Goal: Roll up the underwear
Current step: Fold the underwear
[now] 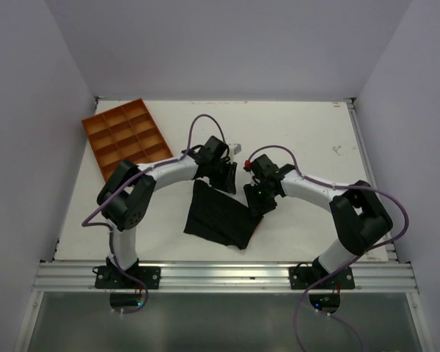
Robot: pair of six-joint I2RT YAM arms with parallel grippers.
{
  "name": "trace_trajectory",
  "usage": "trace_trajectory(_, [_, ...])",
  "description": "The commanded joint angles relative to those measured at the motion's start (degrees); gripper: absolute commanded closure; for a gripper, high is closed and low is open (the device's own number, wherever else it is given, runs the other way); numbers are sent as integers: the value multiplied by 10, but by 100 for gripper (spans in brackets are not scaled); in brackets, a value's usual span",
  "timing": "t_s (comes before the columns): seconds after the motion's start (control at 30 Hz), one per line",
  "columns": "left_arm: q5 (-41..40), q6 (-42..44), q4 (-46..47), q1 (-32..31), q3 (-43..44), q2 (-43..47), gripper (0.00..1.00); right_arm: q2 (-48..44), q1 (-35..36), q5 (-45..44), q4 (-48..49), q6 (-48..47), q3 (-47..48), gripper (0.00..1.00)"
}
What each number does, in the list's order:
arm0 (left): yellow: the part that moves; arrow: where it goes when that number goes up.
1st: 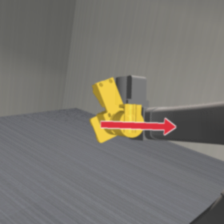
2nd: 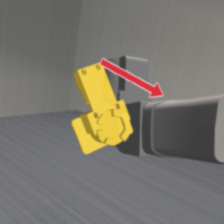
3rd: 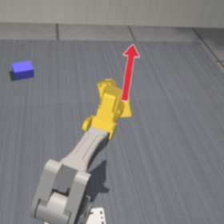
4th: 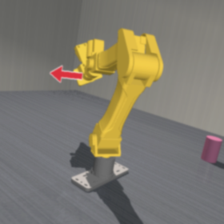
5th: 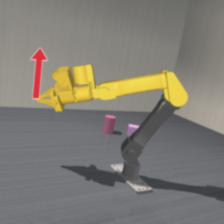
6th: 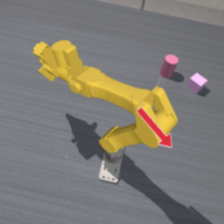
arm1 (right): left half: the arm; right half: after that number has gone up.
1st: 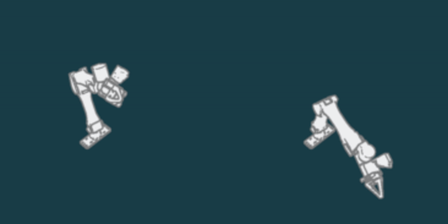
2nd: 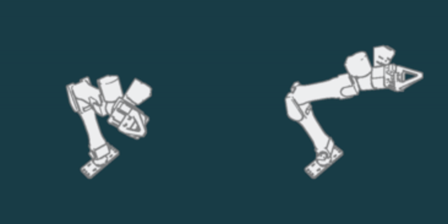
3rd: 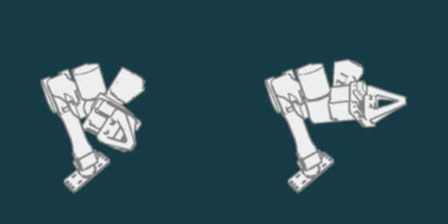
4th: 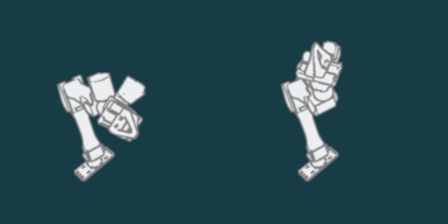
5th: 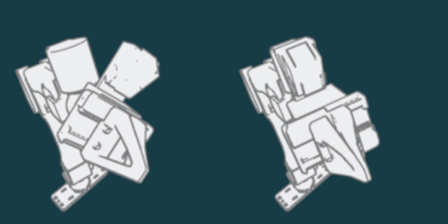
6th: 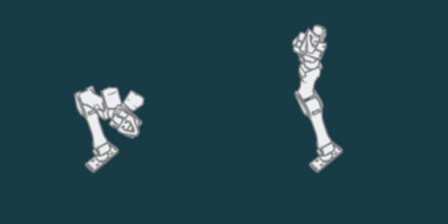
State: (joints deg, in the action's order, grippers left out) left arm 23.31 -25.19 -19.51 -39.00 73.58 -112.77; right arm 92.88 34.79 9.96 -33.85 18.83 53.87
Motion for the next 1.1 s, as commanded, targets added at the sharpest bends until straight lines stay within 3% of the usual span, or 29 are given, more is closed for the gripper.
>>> trace_trajectory(0.0, [-117,13,-33,16,5,92,70,-37,3,-22,-30,16,4,59])
trace_trajectory(0.1, [-143,2,-73,23,3,132,64,-56,3,-34,-49,20,36,59])
trace_trajectory(0.27, [-206,-34,-114,24,-45,182,65,-70,21,-51,-83,33,69,59])
trace_trajectory(0.43, [-255,-85,-168,38,-95,195,63,-100,105,-93,-90,39,71,59])
trace_trajectory(0.73, [-214,-158,-148,89,-212,273,51,-108,269,-145,-75,40,48,56])
trace_trajectory(1.07, [-180,-186,-114,92,-259,287,48,-74,352,-198,-72,39,25,51])
